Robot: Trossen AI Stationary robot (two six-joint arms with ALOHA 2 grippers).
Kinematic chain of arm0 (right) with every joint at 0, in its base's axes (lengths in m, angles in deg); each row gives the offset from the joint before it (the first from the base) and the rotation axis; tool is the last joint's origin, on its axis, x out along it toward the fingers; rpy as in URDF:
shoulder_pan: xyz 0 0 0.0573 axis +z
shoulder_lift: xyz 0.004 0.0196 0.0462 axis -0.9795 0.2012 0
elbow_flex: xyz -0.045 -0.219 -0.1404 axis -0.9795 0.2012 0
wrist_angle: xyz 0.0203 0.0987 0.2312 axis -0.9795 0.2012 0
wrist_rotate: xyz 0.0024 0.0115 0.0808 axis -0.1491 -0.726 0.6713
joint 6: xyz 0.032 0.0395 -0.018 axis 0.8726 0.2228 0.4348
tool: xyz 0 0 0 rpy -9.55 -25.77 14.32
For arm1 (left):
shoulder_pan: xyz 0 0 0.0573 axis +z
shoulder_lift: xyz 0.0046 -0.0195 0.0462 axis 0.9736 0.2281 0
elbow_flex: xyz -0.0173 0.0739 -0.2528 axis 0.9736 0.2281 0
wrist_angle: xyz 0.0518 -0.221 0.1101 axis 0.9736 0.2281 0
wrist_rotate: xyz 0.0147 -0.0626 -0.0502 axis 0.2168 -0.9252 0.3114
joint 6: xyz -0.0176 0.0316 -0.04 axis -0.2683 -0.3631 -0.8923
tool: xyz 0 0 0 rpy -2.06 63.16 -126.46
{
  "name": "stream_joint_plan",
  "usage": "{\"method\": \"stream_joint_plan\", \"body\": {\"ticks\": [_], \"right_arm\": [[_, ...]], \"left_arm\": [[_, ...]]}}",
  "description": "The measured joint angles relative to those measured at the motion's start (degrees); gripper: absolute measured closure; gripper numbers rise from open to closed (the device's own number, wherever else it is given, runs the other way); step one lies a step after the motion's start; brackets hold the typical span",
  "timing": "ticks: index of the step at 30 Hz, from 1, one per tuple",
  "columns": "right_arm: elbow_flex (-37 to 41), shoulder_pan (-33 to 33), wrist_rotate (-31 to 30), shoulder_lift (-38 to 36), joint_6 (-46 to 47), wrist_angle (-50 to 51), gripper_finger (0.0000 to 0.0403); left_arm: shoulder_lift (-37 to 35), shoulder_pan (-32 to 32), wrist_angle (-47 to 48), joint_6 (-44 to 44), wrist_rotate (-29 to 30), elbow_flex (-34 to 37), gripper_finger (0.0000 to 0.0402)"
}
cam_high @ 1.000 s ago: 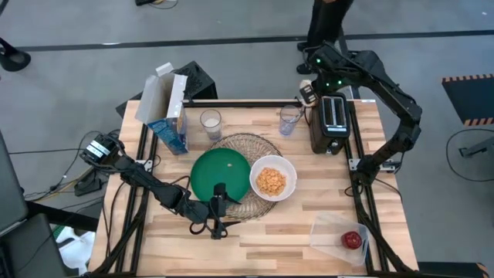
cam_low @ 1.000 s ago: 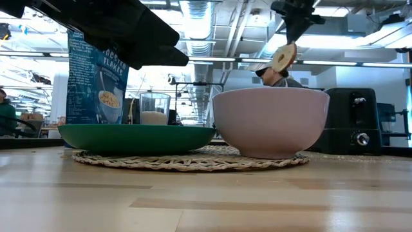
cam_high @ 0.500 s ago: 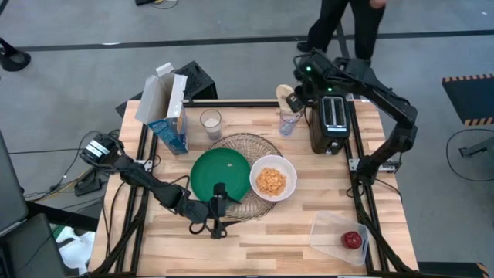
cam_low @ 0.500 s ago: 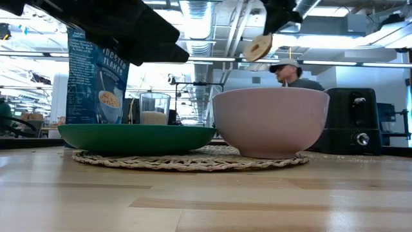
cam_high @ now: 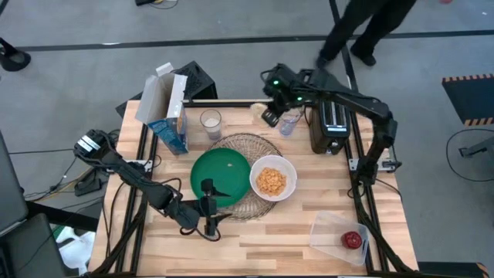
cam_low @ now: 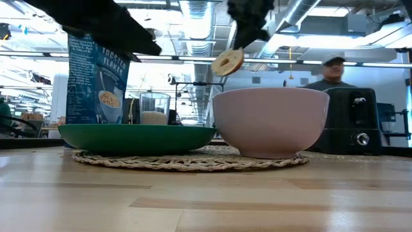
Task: Arrange a breakfast setting
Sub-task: Put the bagel on the green plate
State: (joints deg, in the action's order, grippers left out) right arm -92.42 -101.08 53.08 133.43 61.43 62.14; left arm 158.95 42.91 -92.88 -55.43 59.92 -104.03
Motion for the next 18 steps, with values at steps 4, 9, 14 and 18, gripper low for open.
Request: {"method": "stream_joint_plan", "body": {"ticks": [4,9,14,18], "right_arm": [[0.02,1.18,3.51,3.55,-0.9,-2.55,0.0324],[0.02,3.39,7.33,7.79,-1.62,-6.98,0.0324],[0.02,5.47,10.44,11.53,-2.88,-11.32,0.0324],[0.02,7.01,13.9,14.36,-3.05,-15.06,0.0324]], "left_arm": [[-2.0,-0.9,1.04,-0.54,0.05,1.34,0.0121],[-5.9,-0.97,-2.7,-1.65,0.1,6.73,0.0121],[-10.63,-0.98,-7.18,-2.1,0.03,11.89,0.0121],[-13.72,-0.99,-8.37,-2.66,0.12,14.49,0.0121]]}}
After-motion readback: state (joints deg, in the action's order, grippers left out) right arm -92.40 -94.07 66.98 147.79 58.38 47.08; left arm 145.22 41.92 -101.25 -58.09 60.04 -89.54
